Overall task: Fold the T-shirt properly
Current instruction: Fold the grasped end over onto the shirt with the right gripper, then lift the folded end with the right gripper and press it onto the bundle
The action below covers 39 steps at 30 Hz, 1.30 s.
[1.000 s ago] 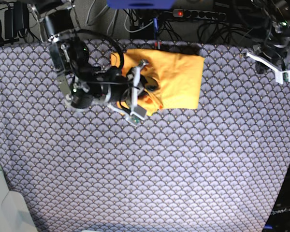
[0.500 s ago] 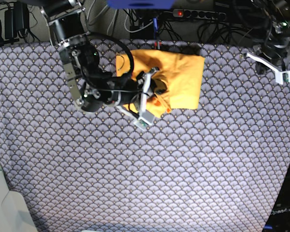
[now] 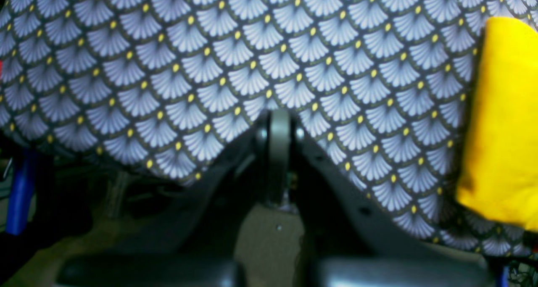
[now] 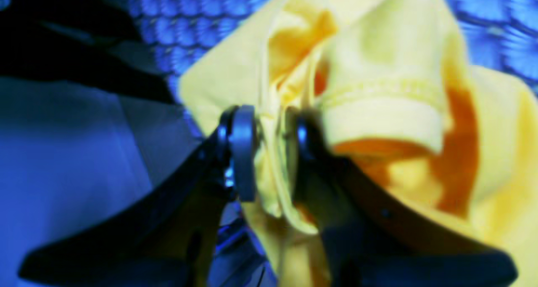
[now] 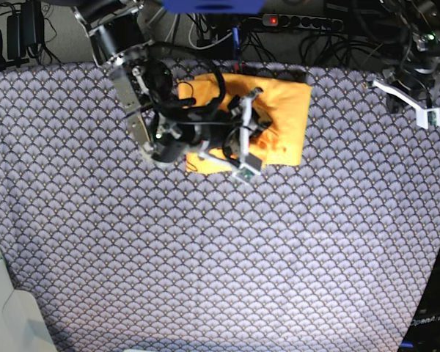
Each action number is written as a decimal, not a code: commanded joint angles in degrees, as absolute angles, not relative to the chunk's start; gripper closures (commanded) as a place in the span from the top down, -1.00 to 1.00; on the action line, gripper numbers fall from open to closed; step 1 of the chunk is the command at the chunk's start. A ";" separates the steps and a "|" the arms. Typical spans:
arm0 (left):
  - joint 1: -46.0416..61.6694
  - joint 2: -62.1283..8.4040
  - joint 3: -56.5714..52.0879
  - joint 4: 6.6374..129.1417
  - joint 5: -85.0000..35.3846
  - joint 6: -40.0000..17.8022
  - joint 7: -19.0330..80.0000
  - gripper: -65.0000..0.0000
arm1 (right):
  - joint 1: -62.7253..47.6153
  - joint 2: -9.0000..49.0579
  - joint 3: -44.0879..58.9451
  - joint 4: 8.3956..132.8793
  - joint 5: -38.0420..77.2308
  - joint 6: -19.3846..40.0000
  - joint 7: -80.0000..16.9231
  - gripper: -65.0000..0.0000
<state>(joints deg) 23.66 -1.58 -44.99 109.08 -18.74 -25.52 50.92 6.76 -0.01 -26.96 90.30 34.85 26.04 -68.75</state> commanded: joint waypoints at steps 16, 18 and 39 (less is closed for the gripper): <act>23.69 -2.15 -45.49 109.76 -19.38 -25.63 49.89 -1.00 | 8.40 -3.65 -30.81 91.38 36.09 25.98 -66.24 -0.98; 23.69 -2.15 -45.23 109.76 -19.38 -25.63 49.89 -1.00 | 8.48 -3.82 -34.42 91.38 36.00 25.98 -66.24 -0.98; 24.84 -2.15 -45.49 108.70 -19.38 -25.63 49.80 -1.00 | 12.88 -3.91 -39.60 91.03 33.01 17.63 -65.71 -0.98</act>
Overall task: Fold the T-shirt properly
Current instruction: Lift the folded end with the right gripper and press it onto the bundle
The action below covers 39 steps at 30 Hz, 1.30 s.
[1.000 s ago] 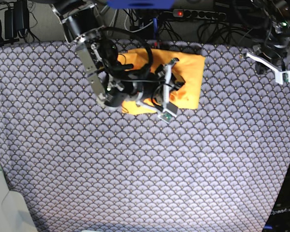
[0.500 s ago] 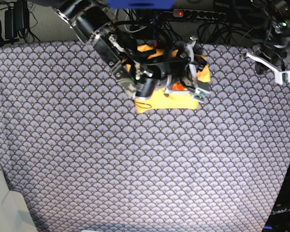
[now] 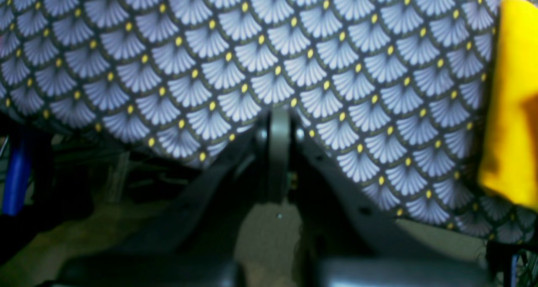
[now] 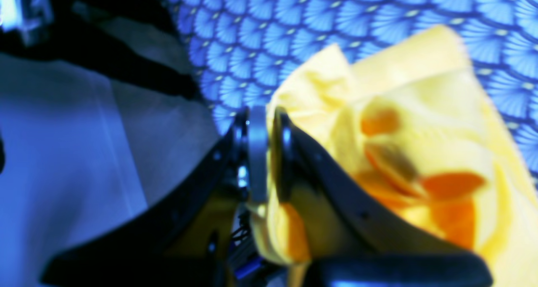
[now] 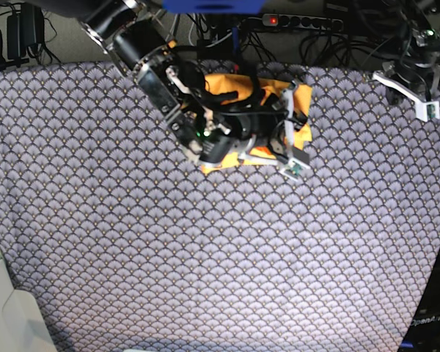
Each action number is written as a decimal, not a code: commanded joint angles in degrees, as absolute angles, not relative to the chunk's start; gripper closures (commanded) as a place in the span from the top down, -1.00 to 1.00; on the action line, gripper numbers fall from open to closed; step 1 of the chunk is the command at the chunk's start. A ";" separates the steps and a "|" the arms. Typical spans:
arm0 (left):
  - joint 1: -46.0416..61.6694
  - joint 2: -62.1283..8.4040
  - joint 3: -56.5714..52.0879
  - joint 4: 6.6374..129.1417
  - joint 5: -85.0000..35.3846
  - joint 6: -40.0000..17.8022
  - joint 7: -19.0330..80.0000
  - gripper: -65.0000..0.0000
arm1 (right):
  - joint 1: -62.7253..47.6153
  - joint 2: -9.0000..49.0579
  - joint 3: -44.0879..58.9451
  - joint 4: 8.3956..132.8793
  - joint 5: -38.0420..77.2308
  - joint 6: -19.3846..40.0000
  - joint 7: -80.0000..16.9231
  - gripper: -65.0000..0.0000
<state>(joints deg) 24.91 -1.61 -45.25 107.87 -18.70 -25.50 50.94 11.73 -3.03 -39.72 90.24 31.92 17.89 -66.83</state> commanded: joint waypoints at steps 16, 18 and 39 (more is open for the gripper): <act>25.71 -1.98 -45.49 108.70 -19.47 -25.63 49.80 -1.00 | 13.93 -6.64 -38.90 90.95 33.19 17.63 -66.33 -0.83; 25.89 -2.07 -45.58 108.70 -19.47 -25.63 49.80 -1.00 | 13.93 -6.73 -38.90 90.95 33.19 17.63 -66.42 -0.67; 27.03 -2.07 -45.58 108.62 -19.38 -25.63 49.71 -1.00 | 23.69 1.19 -38.64 94.73 33.10 17.54 -72.57 -0.17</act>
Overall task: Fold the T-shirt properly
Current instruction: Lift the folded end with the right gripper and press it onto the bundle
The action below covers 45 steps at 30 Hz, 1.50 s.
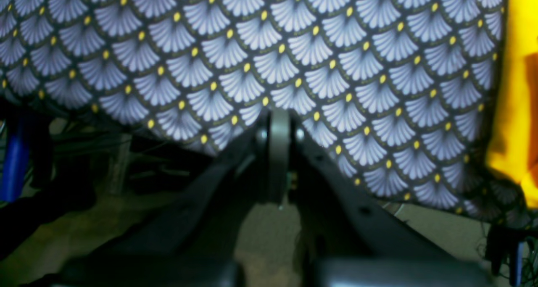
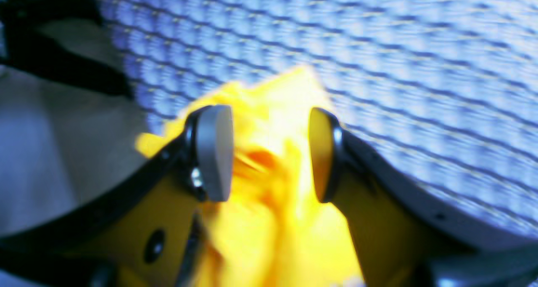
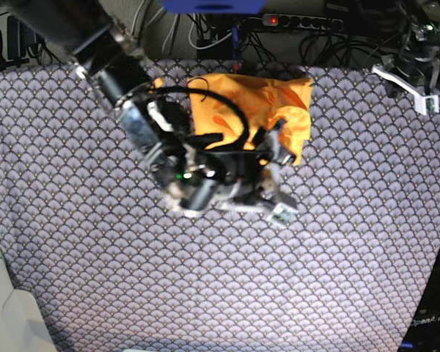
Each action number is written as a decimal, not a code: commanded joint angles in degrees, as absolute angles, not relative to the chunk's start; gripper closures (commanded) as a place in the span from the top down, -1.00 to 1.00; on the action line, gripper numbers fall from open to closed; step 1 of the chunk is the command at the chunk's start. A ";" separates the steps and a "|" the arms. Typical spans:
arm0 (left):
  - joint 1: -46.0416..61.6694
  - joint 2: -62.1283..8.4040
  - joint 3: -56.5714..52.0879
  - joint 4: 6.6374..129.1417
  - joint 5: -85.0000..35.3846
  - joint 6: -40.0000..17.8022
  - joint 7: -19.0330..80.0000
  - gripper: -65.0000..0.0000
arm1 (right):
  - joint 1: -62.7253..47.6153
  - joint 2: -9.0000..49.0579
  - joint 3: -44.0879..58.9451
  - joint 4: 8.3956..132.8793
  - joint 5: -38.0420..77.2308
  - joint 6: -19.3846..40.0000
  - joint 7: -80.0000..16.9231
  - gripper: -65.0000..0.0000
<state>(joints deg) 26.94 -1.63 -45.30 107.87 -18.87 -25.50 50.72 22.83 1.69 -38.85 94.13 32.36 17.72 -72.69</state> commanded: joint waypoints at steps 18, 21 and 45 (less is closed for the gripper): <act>24.40 -2.07 -45.05 107.21 -19.65 -25.71 49.89 -1.00 | 13.58 14.55 -38.55 97.54 33.10 17.54 -65.80 -1.00; 23.52 -2.07 -44.97 107.12 -19.65 -25.71 50.24 -1.00 | 11.82 14.20 -38.55 102.37 33.10 17.54 -66.33 -1.00; 21.58 -1.63 -41.01 107.74 -21.93 -25.71 50.24 -1.00 | 6.73 9.80 -38.64 112.04 33.27 17.54 -68.79 -1.00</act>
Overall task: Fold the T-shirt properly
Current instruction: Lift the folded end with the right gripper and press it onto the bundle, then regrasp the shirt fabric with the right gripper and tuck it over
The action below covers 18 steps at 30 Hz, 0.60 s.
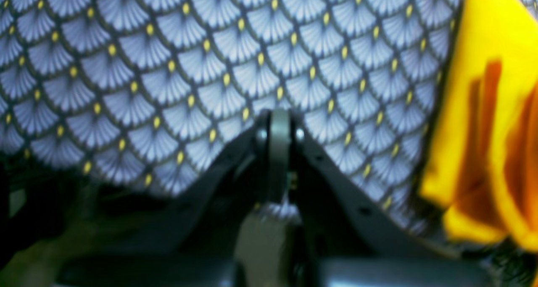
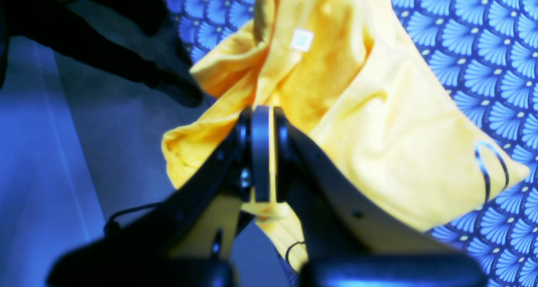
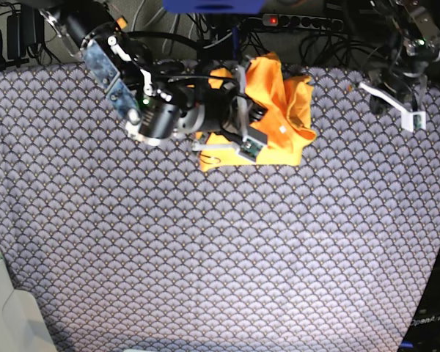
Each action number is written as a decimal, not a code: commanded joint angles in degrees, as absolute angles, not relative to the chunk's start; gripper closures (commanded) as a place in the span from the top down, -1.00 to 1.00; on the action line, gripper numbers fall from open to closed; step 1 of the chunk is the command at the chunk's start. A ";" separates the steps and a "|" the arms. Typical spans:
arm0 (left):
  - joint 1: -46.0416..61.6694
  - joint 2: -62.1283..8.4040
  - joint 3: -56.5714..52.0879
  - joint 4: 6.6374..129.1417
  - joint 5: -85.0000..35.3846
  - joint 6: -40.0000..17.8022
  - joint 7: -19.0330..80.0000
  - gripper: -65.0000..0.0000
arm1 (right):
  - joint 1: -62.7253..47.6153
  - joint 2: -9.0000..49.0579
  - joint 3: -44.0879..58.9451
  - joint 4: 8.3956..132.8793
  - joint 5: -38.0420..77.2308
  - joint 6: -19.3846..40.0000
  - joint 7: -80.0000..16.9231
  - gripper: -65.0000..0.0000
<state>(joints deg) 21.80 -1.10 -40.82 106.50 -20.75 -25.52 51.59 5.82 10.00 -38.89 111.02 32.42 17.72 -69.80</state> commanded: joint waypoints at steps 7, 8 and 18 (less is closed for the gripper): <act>21.32 -2.07 -37.23 107.74 -27.47 -25.63 50.33 -1.00 | 6.73 8.57 -38.64 112.13 33.27 17.54 -68.79 -1.00; 20.88 -2.07 -36.26 107.74 -27.47 -25.63 50.33 -1.00 | 6.73 8.31 -38.64 112.13 33.27 17.54 -68.79 -1.00; 21.05 -2.07 -33.71 107.74 -27.38 -25.54 50.33 -0.33 | 6.73 7.08 -38.64 112.13 33.27 17.54 -68.70 -0.50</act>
<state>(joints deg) 20.95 -1.76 -33.43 106.74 -26.63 -25.47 51.33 5.82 7.66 -38.83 111.02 32.32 17.72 -69.84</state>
